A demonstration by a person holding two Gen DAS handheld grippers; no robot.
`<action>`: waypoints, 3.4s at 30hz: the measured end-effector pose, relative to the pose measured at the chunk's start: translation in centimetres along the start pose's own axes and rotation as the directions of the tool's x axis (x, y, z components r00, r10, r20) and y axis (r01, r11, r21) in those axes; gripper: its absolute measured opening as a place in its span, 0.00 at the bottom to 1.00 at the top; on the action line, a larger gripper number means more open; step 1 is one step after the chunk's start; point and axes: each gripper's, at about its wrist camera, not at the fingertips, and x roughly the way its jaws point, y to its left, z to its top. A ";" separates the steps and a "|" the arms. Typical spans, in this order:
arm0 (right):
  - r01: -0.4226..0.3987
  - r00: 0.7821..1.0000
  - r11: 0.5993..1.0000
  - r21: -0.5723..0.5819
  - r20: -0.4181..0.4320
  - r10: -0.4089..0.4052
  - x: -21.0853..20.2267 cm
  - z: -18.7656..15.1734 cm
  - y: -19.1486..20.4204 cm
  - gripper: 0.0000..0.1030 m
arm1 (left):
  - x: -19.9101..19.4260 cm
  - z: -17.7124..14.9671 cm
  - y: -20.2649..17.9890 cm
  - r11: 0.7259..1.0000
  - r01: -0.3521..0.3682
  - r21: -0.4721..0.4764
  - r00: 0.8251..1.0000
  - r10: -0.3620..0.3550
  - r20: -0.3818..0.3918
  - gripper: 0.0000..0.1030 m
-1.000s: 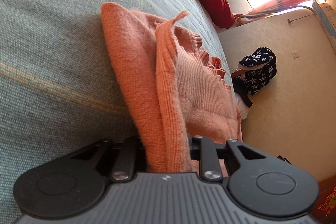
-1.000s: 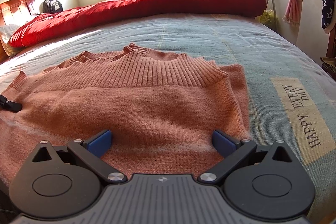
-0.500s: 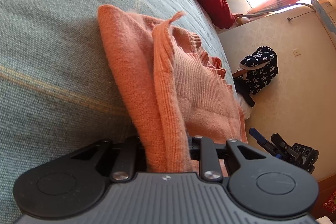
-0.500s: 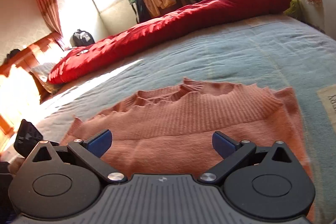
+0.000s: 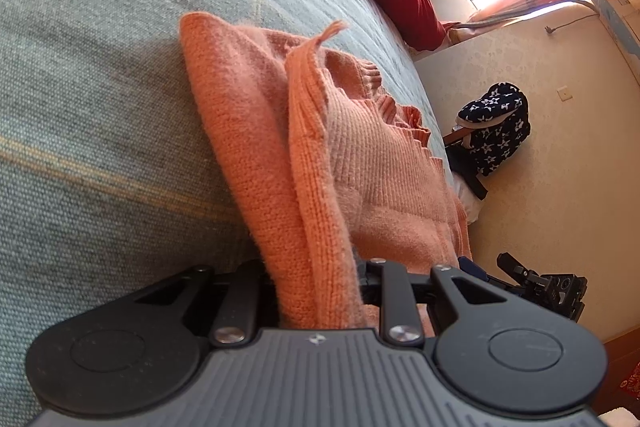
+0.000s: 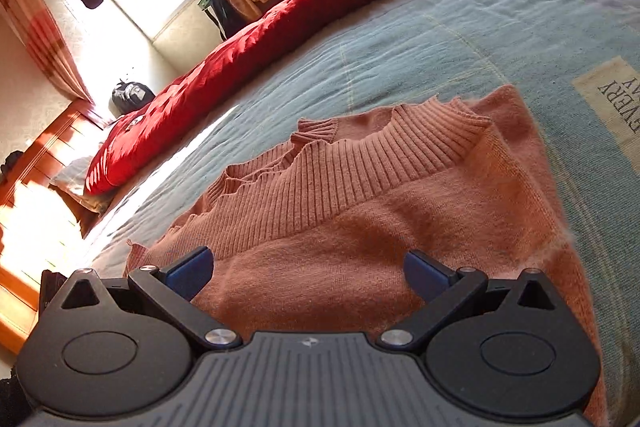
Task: Fold clothes
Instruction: 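Hold the gripped side edge with the left tool, then lift the held edge with the left tool and fold it over the sweater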
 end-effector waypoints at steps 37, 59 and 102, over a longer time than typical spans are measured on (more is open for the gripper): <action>0.019 0.989 0.966 -0.259 -0.139 -0.056 4.7 -1.6 10.0 1.00 | 0.1 0.4 -3.4 0.984 -0.143 0.108 0.989 0.146 -0.028 0.24; -0.002 0.998 0.960 -0.279 -0.067 -0.017 -0.4 -1.3 8.7 1.00 | -2.6 1.1 -12.4 0.971 -0.168 0.172 0.986 0.164 0.039 0.19; 0.078 0.985 0.981 -0.177 0.166 -0.049 -15.1 -3.1 -0.8 1.00 | 14.1 0.9 -28.9 0.966 -0.152 0.207 0.983 0.169 -0.069 0.21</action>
